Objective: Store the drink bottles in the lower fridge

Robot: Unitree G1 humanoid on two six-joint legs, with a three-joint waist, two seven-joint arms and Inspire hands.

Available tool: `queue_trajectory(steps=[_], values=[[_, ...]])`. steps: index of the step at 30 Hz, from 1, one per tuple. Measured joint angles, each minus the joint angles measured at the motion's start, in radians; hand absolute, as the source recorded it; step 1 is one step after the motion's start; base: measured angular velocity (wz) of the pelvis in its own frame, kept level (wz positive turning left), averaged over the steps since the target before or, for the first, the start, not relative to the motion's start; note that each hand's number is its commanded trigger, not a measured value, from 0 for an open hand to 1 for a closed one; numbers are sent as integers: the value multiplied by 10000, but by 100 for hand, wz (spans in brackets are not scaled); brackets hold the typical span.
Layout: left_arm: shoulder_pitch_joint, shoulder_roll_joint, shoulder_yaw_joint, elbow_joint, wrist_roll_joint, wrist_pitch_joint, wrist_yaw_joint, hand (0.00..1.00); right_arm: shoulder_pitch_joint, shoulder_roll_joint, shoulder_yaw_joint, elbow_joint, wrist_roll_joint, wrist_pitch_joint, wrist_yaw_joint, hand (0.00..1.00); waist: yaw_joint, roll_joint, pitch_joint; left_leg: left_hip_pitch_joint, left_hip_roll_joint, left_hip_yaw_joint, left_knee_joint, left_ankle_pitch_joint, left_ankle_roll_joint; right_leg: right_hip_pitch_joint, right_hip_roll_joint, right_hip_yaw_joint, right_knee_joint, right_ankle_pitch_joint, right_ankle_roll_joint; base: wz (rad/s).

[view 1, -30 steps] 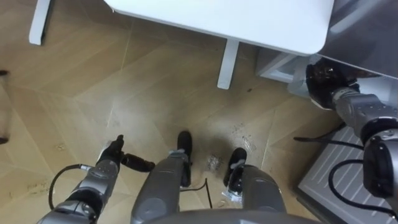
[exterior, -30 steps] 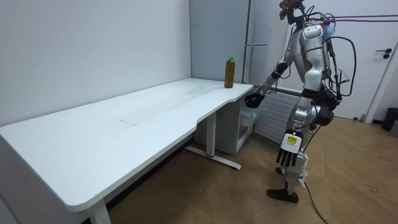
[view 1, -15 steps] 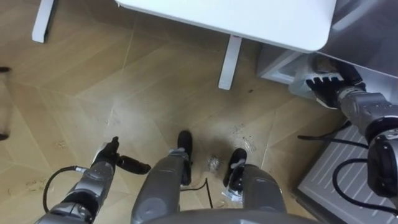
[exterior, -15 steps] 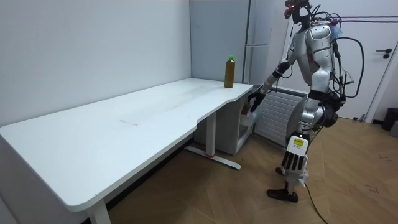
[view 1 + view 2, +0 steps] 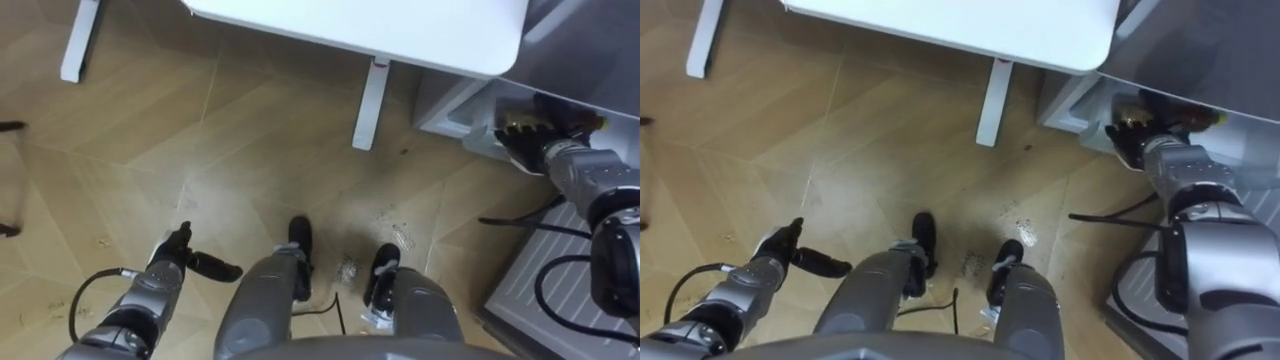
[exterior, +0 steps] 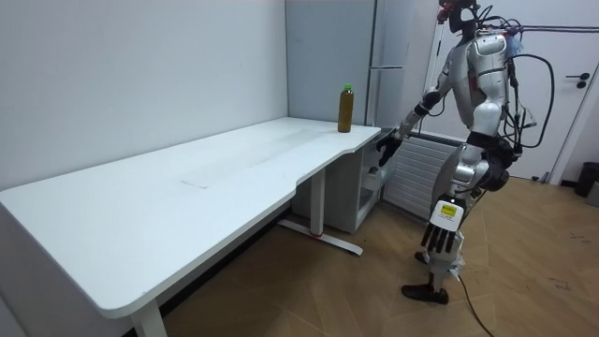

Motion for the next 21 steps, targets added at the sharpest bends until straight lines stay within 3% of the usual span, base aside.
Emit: queue_trajectory(steps=[2, 6, 9, 14, 16, 21], values=[[58, 32, 20, 1, -8, 7, -87, 0, 22, 0, -28, 295, -1, 2, 177, 0, -43, 9, -6, 191, 17, -33, -73, 0, -1, 253, 69, -15, -203, 38, 20, 4], [206, 54, 100, -5, 12, 41, -252, 0, 526, -20, -270, 314, 8, -26, 755, 0, -115, 10, -92, 379, 113, -60, -164, -3, -5, 688, 277, -46, -759, 311, 32, -3], [288, 53, 104, 89, 26, 38, -456, 0, 1035, -81, -500, 317, -32, -272, 1086, 0, -209, 25, -141, 747, 101, -35, -300, -5, -6, 1112, 316, -11, -1036, 412, 68, -4], [467, 69, 235, 163, 14, 38, -552, 0, 1940, -65, -1009, 390, -360, -338, 1584, 0, -501, 102, -226, 1568, 117, -17, -607, -37, -56, 1936, 408, 46, -1420, 451, 76, -4], [634, 71, 288, 160, 6, 33, -540, 0, 2229, -67, -987, 391, -425, -477, 1591, 0, -627, 201, -312, 1800, 133, 14, -685, -46, -92, 2101, 448, 109, -1559, 443, 81, -11], [676, 78, 311, 152, 31, 40, -533, 0, 3173, -2, -961, 386, -649, -663, 1676, 0, -633, 264, -358, 2194, 197, 33, -806, -84, -190, 2444, 528, 107, -1744, 439, 44, -3]])
